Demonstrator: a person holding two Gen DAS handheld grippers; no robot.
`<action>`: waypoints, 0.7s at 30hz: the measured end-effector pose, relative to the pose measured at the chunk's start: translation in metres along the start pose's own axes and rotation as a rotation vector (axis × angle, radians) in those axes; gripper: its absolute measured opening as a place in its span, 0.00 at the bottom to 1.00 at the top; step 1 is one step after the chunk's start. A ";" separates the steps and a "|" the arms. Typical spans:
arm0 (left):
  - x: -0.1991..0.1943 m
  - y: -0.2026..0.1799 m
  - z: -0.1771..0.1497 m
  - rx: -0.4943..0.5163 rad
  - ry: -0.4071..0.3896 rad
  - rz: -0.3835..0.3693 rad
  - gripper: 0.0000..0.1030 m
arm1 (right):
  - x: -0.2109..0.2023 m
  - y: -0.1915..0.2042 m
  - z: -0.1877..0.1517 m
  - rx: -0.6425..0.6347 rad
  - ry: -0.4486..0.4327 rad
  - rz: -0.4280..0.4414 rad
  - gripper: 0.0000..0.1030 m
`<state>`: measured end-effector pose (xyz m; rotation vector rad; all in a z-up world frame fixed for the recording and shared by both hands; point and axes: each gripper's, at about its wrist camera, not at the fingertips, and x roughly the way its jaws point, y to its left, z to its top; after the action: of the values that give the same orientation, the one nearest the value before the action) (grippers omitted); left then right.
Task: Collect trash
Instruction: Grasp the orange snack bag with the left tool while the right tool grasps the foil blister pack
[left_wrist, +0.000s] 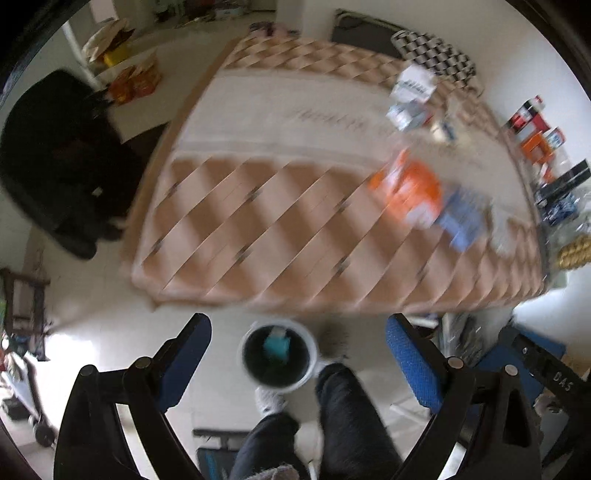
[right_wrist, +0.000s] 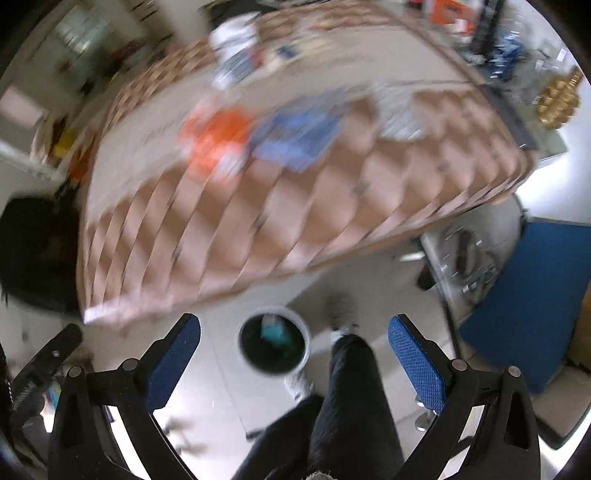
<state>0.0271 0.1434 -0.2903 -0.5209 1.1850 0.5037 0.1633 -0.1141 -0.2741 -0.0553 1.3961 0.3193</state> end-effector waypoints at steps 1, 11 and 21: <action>0.006 -0.010 0.014 0.005 -0.003 0.003 0.94 | 0.003 -0.012 0.018 0.016 -0.009 -0.012 1.00; 0.116 -0.104 0.132 0.112 0.092 0.050 0.85 | 0.103 -0.111 0.183 0.166 0.100 -0.063 0.99; 0.157 -0.145 0.155 0.219 0.112 0.169 0.24 | 0.160 -0.084 0.231 -0.001 0.153 -0.168 0.82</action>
<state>0.2761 0.1417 -0.3782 -0.2645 1.3807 0.4857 0.4281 -0.1124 -0.4008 -0.2003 1.5320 0.1793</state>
